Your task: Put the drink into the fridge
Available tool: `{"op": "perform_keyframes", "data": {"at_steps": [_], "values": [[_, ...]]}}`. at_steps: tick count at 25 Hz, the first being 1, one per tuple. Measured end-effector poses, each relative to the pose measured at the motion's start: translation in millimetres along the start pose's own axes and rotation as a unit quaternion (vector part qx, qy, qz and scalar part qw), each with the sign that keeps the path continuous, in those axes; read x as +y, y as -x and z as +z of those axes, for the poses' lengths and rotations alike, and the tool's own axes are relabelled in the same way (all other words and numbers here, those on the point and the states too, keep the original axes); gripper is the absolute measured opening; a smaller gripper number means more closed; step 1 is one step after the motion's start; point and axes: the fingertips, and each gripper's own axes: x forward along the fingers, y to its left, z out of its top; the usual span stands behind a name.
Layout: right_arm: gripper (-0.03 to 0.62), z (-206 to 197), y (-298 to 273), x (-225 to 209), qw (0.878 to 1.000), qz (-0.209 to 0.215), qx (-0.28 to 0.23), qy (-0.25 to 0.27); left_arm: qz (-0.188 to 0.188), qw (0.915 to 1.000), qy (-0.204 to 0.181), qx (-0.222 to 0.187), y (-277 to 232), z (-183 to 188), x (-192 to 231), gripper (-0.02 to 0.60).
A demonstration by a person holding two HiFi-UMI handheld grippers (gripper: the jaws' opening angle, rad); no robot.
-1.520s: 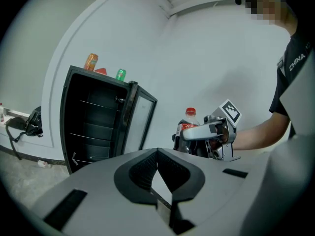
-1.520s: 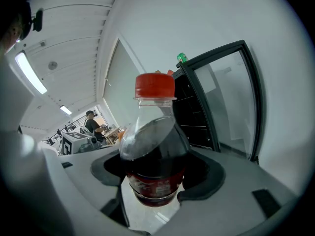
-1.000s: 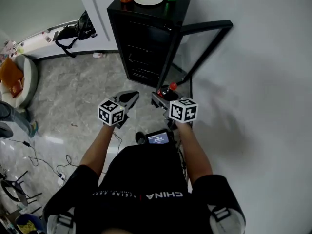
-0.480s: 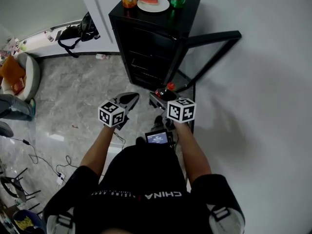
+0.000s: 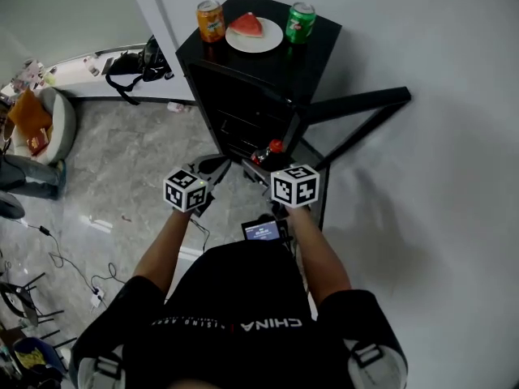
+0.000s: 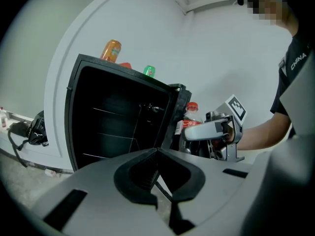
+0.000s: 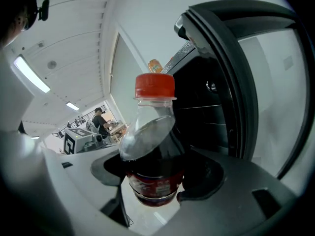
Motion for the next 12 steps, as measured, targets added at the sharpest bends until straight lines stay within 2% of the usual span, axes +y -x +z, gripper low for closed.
{"op": "perform_keyframes", "data": {"at_steps": [6, 12], "values": [[0.318, 17.9, -13.1, -13.5, 0.999, 0.03, 0.019, 0.007, 0.024, 0.9997, 0.007, 0.005, -20.6, 14.1, 11.0, 0.012], [0.318, 16.6, -34.6, -28.6, 0.999, 0.039, 0.031, 0.006, 0.032, 0.9992, 0.017, 0.017, -31.3, 2.4, 28.1, 0.012]]}}
